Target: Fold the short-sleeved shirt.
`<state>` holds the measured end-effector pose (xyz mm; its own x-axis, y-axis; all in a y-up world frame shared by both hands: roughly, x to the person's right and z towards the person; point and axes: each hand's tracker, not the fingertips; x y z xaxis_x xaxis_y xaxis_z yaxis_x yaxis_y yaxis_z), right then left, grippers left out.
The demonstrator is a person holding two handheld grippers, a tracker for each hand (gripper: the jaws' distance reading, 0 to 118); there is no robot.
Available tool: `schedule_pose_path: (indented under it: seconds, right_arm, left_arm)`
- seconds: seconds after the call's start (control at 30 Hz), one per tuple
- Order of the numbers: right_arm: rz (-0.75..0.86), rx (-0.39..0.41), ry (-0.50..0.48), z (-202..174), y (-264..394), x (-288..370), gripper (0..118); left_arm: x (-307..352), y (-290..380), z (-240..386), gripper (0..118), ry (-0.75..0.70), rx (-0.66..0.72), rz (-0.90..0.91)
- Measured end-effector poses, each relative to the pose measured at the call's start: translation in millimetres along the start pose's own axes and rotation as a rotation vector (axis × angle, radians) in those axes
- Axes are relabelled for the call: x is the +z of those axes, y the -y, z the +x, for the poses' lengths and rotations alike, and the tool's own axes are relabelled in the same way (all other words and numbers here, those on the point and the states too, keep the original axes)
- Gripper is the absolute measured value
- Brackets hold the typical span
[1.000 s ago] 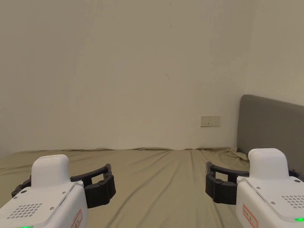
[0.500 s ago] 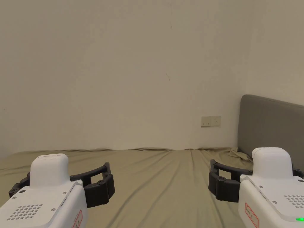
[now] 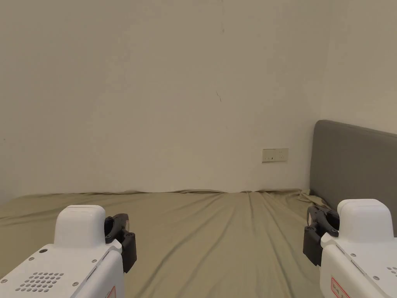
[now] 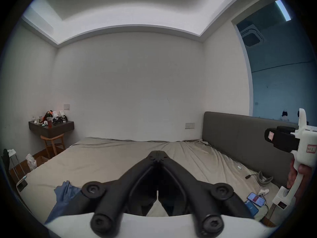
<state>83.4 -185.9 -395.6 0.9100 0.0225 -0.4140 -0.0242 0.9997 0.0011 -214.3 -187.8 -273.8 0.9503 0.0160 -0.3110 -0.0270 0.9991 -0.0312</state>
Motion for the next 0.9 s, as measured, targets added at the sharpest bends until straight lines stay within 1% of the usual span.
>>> schedule_pose_path:
  seconds: [0.07, 0.17, 0.2, 0.23, 0.3, 0.33, 0.37, 0.4, 0.43, 0.5, 0.53, 0.6, 0.67, 0.7, 0.9]
  right_arm:
    - [0.007, 0.004, 0.015, 3.0, 0.9, 0.2, 6]
    - [0.011, 0.058, 0.116, 0.3, 0.2, -10.2, 6]
    - [0.014, 0.058, 0.119, -7.2, -0.3, -17.4, 6]
    - [0.015, 0.051, 0.095, -16.8, -2.0, -25.4, 6]
    - [-0.033, 0.016, -0.136, -53.3, -5.7, -39.0, 6]
    - [-0.056, 0.009, -0.272, -81.5, -5.9, -42.4, 6]
    - [-0.057, 0.012, -0.376, -104.5, -4.8, -43.9, 6]
    - [-0.059, 0.015, -0.505, -134.4, -2.7, -40.9, 6]
    - [-0.072, 0.005, -0.628, -159.9, -0.9, -37.0, 6]
    - [-0.129, -0.061, -0.857, -201.4, 3.6, -32.1, 6]
    - [-0.157, -0.076, -0.925, -217.4, 5.3, -29.6, 6]
    - [-0.151, -0.061, -0.954, -239.8, 8.9, -23.3, 6]
    - [-0.129, -0.001, -0.926, -252.2, 11.6, -23.5, 6]
    - [-0.127, 0.016, -0.911, -257.7, 13.2, -25.5, 6]
    - [-0.179, 0.043, -0.896, -273.9, 31.5, -55.2, 6]
  left_arm:
    - [-0.1, 1.2, -2.6, 0, 0.014, 0.004, 0.0]
    - [3.1, -4.1, -18.0, 0, 0.019, 0.033, -0.019]
    - [7.2, -5.2, -28.2, 0, 0.013, 0.043, -0.026]
    - [14.3, -5.4, -41.2, 0, -0.015, 0.049, -0.027]
    - [35.1, -4.5, -66.3, 0, -0.142, 0.03, -0.015]
    - [45.9, -3.3, -81.9, 0, -0.233, 0.007, -0.022]
    - [54.8, -1.9, -95.0, 0, -0.303, -0.005, -0.031]
    - [68.5, 0.0, -110.3, 0, -0.381, -0.016, -0.044]
    - [78.3, 2.5, -124.8, 0, -0.439, -0.015, -0.057]
    - [92.5, 8.6, -149.3, 0, -0.522, 0.0, -0.082]
    - [99.9, 11.9, -159.7, 0, -0.537, 0.003, -0.098]
    - [98.3, 19.5, -176.4, 0, -0.551, -0.007, -0.145]
    - [94.5, 30.5, -191.6, 0, -0.575, -0.007, -0.18]
    - [88.9, 36.5, -197.7, 0, -0.581, 0.001, -0.19]
    - [47.7, 76.4, -220.6, 0, -0.555, 0.075, -0.26]
